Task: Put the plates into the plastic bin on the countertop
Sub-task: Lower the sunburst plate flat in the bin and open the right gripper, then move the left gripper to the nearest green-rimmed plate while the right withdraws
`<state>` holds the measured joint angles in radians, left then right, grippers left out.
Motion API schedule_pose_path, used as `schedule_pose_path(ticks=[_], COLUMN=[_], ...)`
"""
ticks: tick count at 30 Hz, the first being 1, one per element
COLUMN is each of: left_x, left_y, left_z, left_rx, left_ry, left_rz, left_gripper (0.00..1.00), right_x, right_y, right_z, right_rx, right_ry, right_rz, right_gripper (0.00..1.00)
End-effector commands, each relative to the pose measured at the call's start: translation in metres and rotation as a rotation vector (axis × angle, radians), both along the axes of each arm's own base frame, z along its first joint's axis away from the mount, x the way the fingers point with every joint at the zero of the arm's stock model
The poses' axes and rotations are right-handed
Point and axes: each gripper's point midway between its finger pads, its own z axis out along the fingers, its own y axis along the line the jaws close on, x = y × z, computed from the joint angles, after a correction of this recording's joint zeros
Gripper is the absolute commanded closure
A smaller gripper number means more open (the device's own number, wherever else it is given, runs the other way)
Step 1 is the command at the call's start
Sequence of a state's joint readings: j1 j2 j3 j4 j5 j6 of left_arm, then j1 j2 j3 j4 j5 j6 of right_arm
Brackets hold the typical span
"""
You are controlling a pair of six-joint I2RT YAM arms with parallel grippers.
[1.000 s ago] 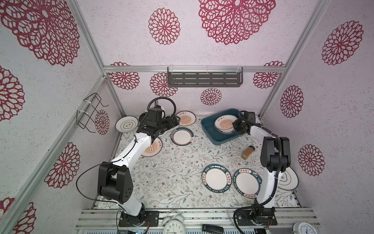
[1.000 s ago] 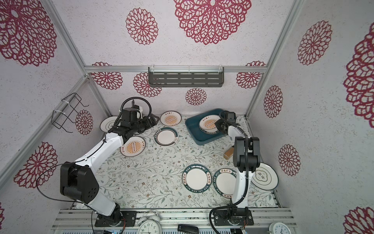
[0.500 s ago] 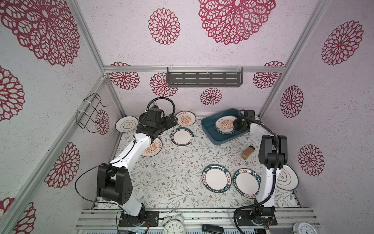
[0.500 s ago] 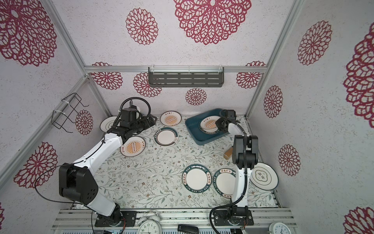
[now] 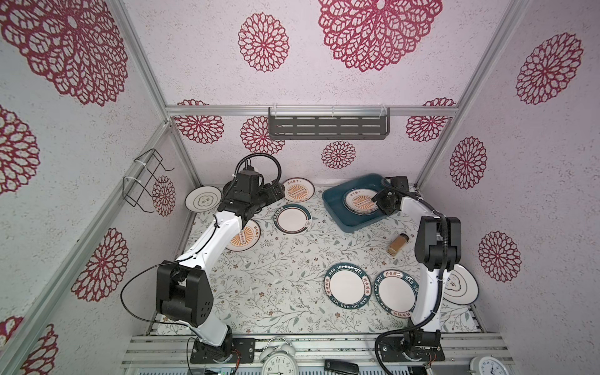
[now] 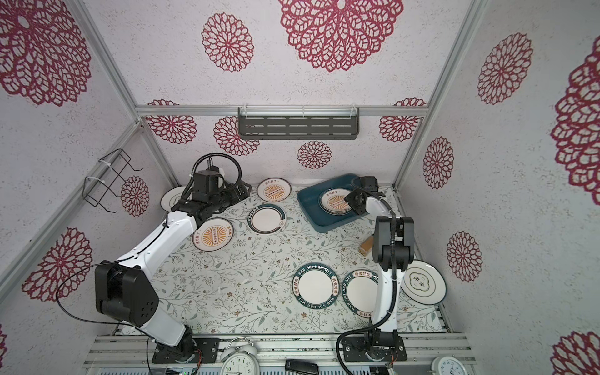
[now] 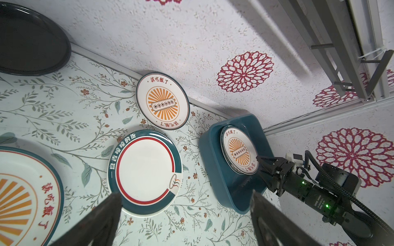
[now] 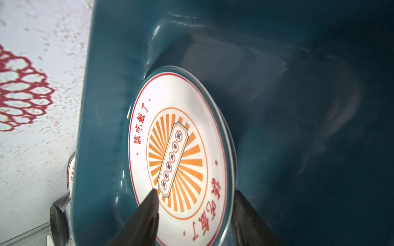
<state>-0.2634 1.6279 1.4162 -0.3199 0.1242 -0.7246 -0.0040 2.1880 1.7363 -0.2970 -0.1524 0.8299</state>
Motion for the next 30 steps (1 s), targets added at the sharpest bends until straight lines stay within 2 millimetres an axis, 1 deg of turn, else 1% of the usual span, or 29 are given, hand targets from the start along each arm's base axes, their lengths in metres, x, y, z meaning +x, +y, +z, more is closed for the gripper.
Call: schedule_pose_path(ticks=[1,3,6,8,12,14,15,16,20,23,26,30], left_x=[0.0,-0.002,-0.005,-0.008,-0.015,-0.018,-0.02,-0.021,-0.029,-0.036,-0.044,-0.06], left_y=[0.003,0.003,0.002,0.001,-0.008,-0.013,-0.015,-0.017,-0.026,-0.033,-0.039,-0.056], left_z=[-0.008,-0.011,-0.015,-0.017,-0.021,-0.021,-0.022,-0.022,-0.024,-0.027,-0.033,-0.046], left_rx=[0.009,0.005,0.01,0.031,0.054,0.05,0.046,0.043,0.052,0.045,0.048,0.039], left_ry=[0.01,0.019,0.038,0.053,0.069,0.067,0.069,0.07,0.065,0.08,0.104,0.15], left_rz=[-0.001,-0.003,-0.009,-0.019,-0.063,-0.088,-0.1,-0.114,-0.164,-0.216,-0.276,-0.417], left_gripper=[0.03,0.03,0.03,0.03,0.03,0.03,0.03,0.03,0.03,0.03,0.03,0.03], right_x=[0.003,0.002,-0.001,-0.002,-0.003,-0.003,-0.003,-0.003,-0.006,-0.014,-0.028,-0.054], right_y=[-0.005,-0.006,-0.006,-0.007,-0.005,-0.003,-0.001,0.002,0.017,0.031,0.05,0.074], right_z=[0.025,0.026,0.03,0.037,0.052,0.062,0.066,0.073,0.097,0.112,0.124,0.133], right_rx=[-0.029,-0.033,-0.046,-0.058,-0.072,-0.079,-0.08,-0.083,-0.119,-0.147,-0.163,-0.166], right_ry=[-0.037,-0.035,-0.034,-0.045,-0.072,-0.094,-0.104,-0.12,-0.173,-0.196,-0.218,-0.233], right_rz=[0.002,0.001,-0.003,0.001,0.014,0.029,0.04,0.055,0.099,0.119,0.139,0.157], right_gripper=[0.4,0.36,0.29,0.23,0.16,0.1,0.09,0.09,0.02,0.01,0.01,0.01])
